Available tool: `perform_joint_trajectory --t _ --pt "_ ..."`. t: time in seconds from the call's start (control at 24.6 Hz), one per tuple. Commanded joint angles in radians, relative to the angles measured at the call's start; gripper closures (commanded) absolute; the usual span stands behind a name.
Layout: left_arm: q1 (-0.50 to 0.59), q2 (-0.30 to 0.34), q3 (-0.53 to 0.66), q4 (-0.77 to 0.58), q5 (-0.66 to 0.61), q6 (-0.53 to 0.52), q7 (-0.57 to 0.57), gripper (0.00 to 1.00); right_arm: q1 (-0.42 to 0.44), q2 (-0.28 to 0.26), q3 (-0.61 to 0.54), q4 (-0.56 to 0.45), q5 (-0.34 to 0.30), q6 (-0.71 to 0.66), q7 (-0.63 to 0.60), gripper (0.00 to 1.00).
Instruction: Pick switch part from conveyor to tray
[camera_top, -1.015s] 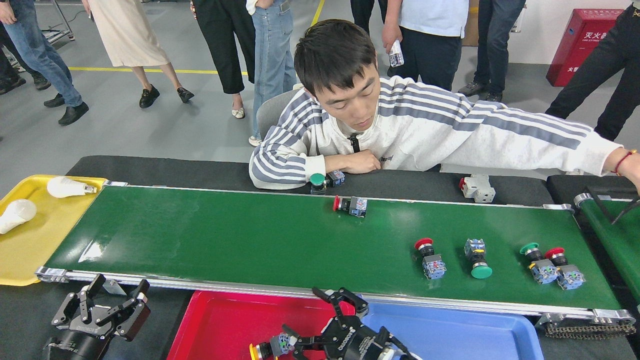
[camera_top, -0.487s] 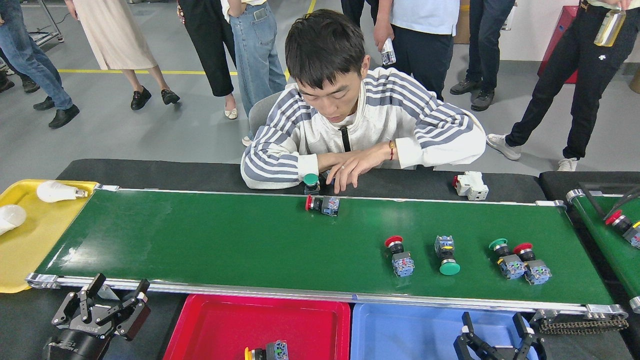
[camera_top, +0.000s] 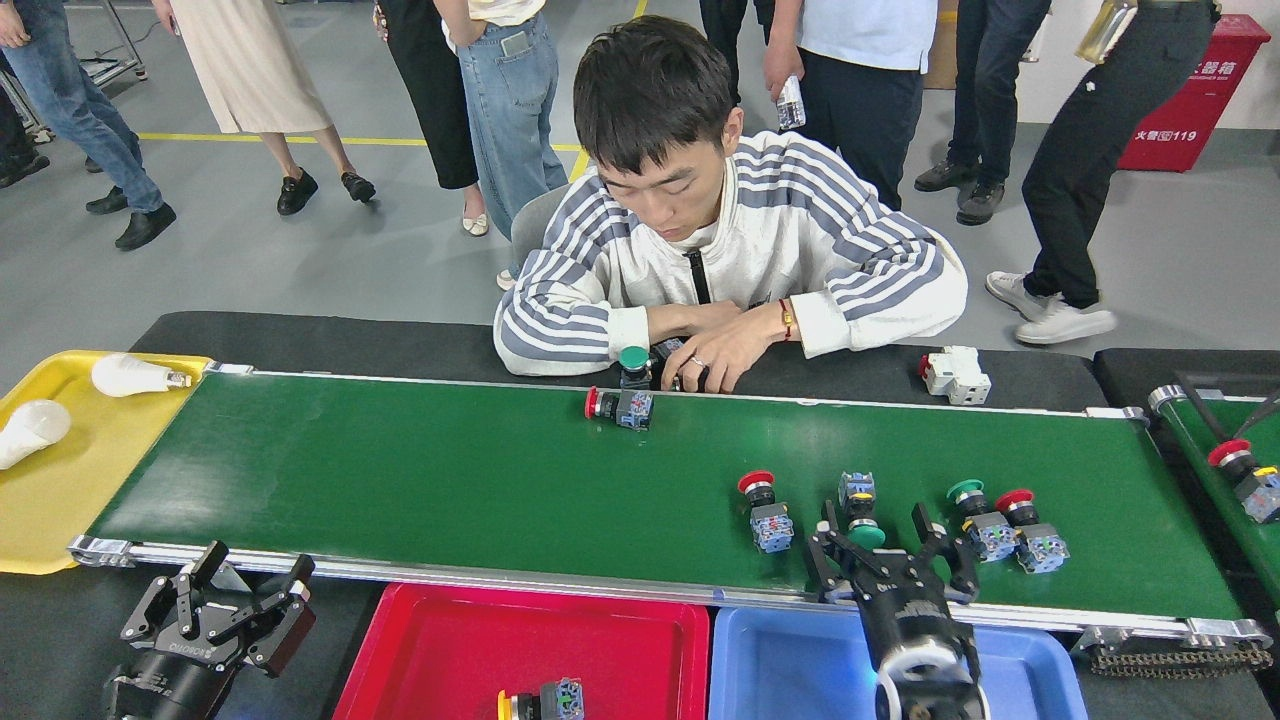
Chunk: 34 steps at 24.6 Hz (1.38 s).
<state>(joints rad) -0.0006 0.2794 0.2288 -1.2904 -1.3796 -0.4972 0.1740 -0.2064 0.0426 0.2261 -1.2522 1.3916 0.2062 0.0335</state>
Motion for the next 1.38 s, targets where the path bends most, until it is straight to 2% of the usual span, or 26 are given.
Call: perform_joint_trajectory --t 0.0,0.04,0.16,0.24,0.41,0.45,0.49,0.53,0.57,0.69,0.85,0.97,1.06,1.18,1.26,1.34 --pt "-0.010 0.011 0.001 -0.013 -0.001 0.000 0.004 0.00 -0.030 -0.017 0.022 0.023 0.000 0.013 0.005 0.72" --pt "-0.010 0.011 0.001 -0.013 -0.001 0.000 0.004 0.00 -0.031 -0.021 0.029 0.023 -0.005 0.012 0.003 0.82" --pt "-0.006 0.011 0.001 -0.013 0.001 0.000 0.004 0.00 -0.030 -0.020 0.032 0.007 -0.006 0.009 -0.004 0.95" --pt "-0.003 0.011 0.004 -0.013 0.001 0.000 0.004 0.00 -0.013 -0.018 0.055 -0.044 -0.006 -0.011 -0.006 0.97" --pt "0.002 0.009 0.004 -0.015 0.002 0.000 0.004 0.00 0.079 -0.029 0.177 -0.216 -0.005 -0.152 -0.006 0.98" --pt "0.001 0.009 0.004 -0.015 0.002 0.000 0.004 0.00 0.105 -0.047 0.210 -0.265 -0.005 -0.229 -0.006 0.95" --pt "-0.001 0.007 0.004 -0.015 0.002 0.002 0.004 0.00 0.127 -0.069 0.236 -0.311 -0.003 -0.312 -0.006 0.72" --pt "-0.001 0.006 0.004 -0.020 0.002 0.003 0.004 0.00 0.142 -0.087 0.254 -0.345 -0.003 -0.381 -0.006 0.23" --pt "-0.001 0.004 0.003 -0.033 0.002 0.005 0.004 0.00 0.150 -0.101 0.259 -0.365 -0.003 -0.456 -0.006 0.00" --pt "0.001 -0.005 -0.006 -0.087 -0.003 0.005 -0.005 0.00 0.151 -0.096 0.257 -0.360 -0.006 -0.616 -0.003 0.00" --pt "0.004 -0.055 -0.085 -0.165 -0.007 0.022 -0.073 0.00 0.150 -0.096 0.226 -0.360 -0.036 -0.620 -0.006 0.00" --pt "0.005 -0.106 -0.146 -0.231 -0.062 0.066 -0.105 0.00 0.179 -0.095 0.064 -0.363 -0.097 -0.620 -0.007 0.00" --pt "0.002 -0.154 -0.189 -0.245 -0.127 0.086 -0.108 0.00 0.240 -0.078 -0.100 -0.362 -0.135 -0.613 -0.027 0.00" --pt "-0.010 -0.233 -0.215 -0.239 -0.223 0.092 -0.143 0.00 0.375 0.020 -0.341 -0.372 -0.141 -0.527 -0.110 0.01" --pt "-0.021 -0.255 -0.216 -0.230 -0.257 0.091 -0.165 0.00 0.432 0.016 -0.402 -0.385 -0.138 -0.470 -0.119 0.01" --pt "-0.033 -0.258 -0.216 -0.214 -0.259 0.092 -0.174 0.00 0.467 -0.012 -0.429 -0.406 -0.138 -0.435 -0.119 0.01"
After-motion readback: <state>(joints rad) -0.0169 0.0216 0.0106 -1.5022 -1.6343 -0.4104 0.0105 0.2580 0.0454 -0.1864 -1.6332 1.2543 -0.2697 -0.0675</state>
